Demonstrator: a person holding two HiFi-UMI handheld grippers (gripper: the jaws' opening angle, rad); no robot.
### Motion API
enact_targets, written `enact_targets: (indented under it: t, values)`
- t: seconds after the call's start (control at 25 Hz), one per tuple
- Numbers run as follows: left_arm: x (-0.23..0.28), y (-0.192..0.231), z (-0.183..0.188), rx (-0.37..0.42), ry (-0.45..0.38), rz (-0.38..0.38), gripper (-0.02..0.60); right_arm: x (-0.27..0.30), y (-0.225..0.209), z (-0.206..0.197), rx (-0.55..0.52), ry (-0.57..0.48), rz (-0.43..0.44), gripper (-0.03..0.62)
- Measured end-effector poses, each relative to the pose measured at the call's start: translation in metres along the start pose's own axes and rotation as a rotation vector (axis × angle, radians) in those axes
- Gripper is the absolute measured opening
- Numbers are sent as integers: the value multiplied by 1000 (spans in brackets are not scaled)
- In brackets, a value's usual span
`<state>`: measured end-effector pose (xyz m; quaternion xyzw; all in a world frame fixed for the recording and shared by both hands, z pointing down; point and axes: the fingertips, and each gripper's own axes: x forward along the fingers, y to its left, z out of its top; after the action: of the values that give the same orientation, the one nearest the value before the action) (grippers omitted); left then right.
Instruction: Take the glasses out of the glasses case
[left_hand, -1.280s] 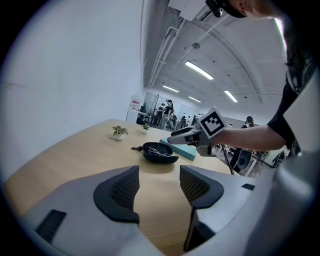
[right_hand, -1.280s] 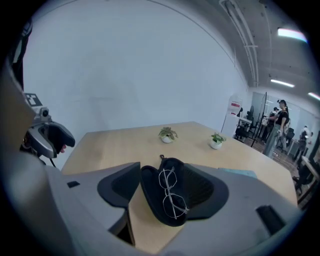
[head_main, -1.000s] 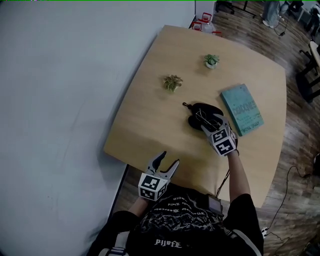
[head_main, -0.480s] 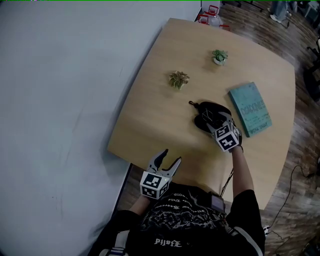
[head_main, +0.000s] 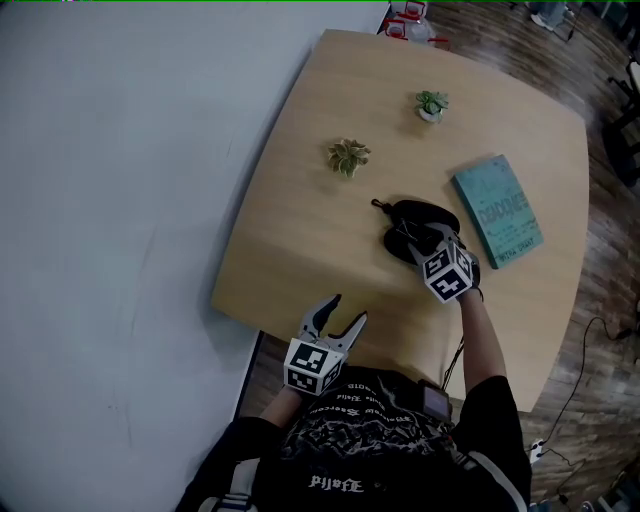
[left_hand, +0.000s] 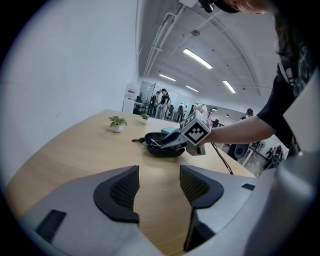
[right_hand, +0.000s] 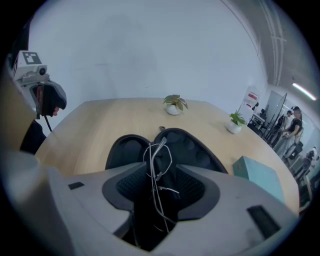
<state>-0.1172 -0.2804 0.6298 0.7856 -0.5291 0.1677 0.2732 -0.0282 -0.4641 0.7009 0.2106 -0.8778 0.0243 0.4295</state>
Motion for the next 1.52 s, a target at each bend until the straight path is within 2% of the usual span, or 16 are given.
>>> enact_targets:
  t: [0.08,0.32,0.52,1.0,1.52]
  values:
    - [0,3,0,-13,-4,5,259,1,1,1,-12,0,-1,161]
    - [-3,6,0,-24,-12,18,259,-3,-3,2,-10,-5,-40,110]
    - [-4,6,0,-19,-12,16,259,-9,-3,7,-9,-33,-57,101]
    - [-3,3,5,-6,-33,2,259,-41,-17,30,68,-146,-122,101]
    - [-21,-8,21,-12,-119,-21,259,-106,-5,68,98,-273,-238,101]
